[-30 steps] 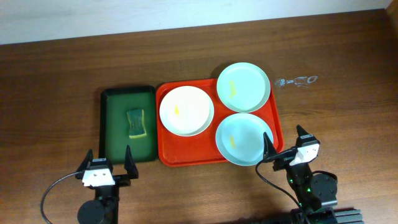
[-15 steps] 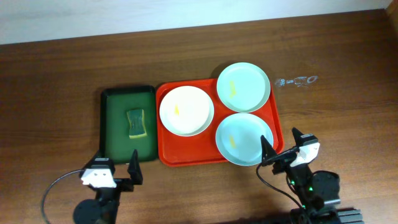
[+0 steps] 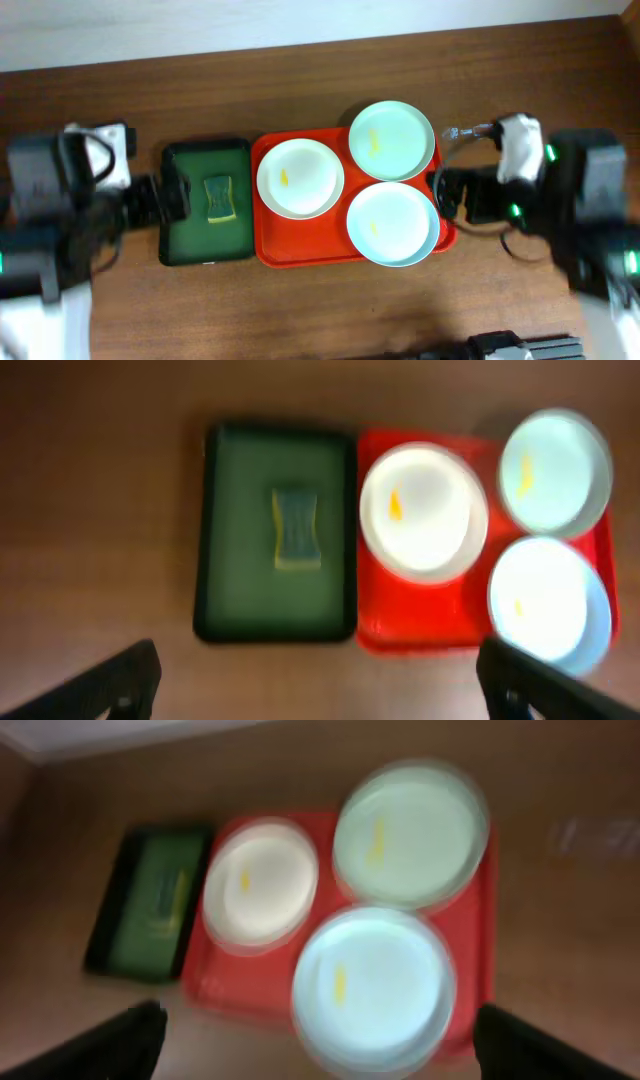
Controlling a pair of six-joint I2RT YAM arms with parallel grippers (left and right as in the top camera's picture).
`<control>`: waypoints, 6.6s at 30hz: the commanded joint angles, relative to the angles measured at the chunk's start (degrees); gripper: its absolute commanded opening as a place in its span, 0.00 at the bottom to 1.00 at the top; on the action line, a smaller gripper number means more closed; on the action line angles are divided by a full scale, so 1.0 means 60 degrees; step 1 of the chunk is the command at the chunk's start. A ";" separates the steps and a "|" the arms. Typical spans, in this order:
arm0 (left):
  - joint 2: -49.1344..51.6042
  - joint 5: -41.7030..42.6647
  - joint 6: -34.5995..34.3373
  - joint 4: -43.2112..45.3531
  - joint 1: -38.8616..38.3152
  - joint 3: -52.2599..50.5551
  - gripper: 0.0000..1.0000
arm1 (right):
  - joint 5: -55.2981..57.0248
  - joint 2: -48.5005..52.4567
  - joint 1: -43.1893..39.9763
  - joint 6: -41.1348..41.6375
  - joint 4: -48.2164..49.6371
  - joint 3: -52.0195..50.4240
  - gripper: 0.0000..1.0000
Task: Clean dirty plates on tray and stack at the side
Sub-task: 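Move left gripper to the sponge and right gripper to the white plate rim, then grasp the yellow-green sponge with the left gripper and lift it, then carry the sponge with the left gripper over the white plate, then scrub the white plate with the sponge while right gripper holds its rim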
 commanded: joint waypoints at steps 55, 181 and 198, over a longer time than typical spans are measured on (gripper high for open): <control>0.6794 -0.0641 -0.0463 0.2266 -0.1038 -0.0699 0.52 | 0.0674 0.9275 0.3180 0.2637 0.4437 -0.0313 0.04; 0.7413 -0.0481 -0.0867 0.3665 -0.3799 -0.0528 0.00 | -0.0215 0.9278 0.3217 0.2867 0.3781 -0.0313 0.04; 0.7424 0.2830 -0.1115 0.5701 -0.4167 -0.2288 0.00 | -0.0215 0.9278 0.3217 0.2871 0.3781 -0.0313 0.04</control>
